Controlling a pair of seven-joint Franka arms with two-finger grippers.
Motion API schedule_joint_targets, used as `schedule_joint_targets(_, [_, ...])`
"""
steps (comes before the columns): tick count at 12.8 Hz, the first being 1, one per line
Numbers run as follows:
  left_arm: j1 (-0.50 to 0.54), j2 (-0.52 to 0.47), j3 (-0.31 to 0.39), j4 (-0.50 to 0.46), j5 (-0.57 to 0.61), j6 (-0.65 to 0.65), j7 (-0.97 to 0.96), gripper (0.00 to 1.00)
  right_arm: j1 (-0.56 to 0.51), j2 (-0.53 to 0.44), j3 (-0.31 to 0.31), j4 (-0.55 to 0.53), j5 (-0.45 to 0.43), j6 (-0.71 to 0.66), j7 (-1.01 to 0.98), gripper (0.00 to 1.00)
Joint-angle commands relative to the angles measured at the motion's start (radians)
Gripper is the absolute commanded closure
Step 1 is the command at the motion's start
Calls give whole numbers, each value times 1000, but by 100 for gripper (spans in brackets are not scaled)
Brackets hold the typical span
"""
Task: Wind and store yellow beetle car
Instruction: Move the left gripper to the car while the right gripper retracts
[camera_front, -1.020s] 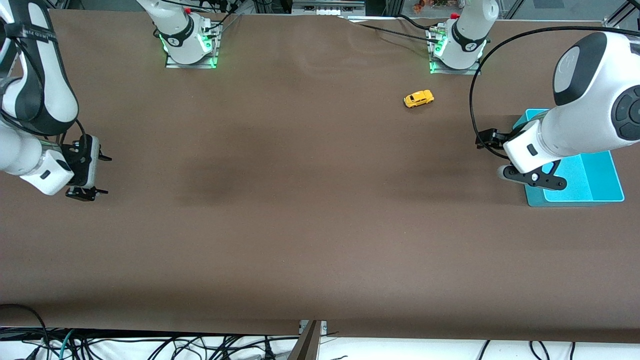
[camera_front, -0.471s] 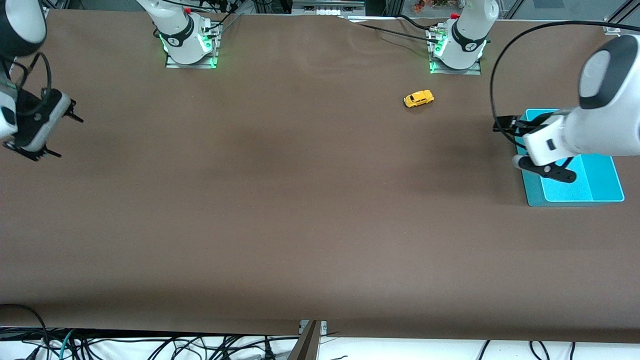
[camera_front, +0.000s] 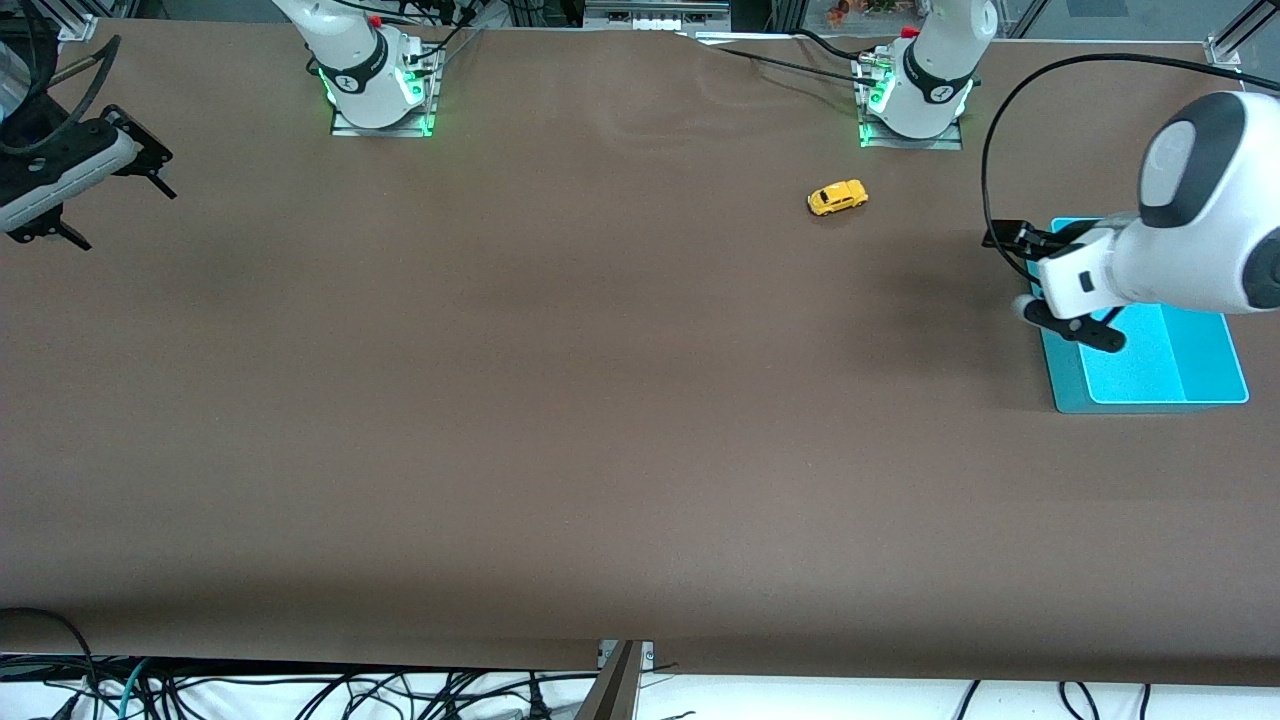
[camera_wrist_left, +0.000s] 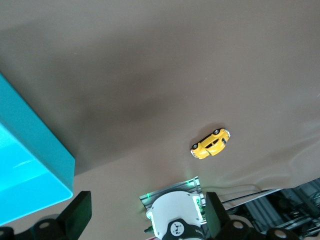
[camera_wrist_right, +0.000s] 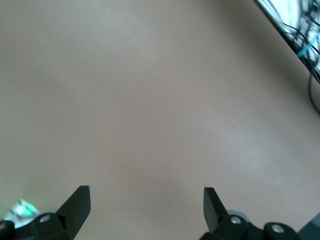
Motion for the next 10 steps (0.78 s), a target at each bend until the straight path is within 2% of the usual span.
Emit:
schedule_joint_targets(1, [-1,-268,-44,-383,-27,216,77,0,44,16,-41,49,39,-28,198,0])
schedule_joint_targets(2, [-2,-300,-75,-468,-29,281,108,0,57,17,-55,55,58,-36,266,0])
schedule_joint_targets(4, [-10,-298,-121,-579,-52,404,192,0,99,31,-108,63,95,-42,369,0])
schedule_joint_targets(5, [-13,-301,-165,-651,-61,480,195,0,106,34,-122,63,98,-43,389,0])
schedule_joint_targets(8, [-17,-280,-274,-772,-154,634,195,0,106,49,-131,63,112,-54,404,0])
schedule_joint_targets(10, [-25,-222,-410,-787,-193,691,157,0,104,49,-133,61,112,-56,404,0])
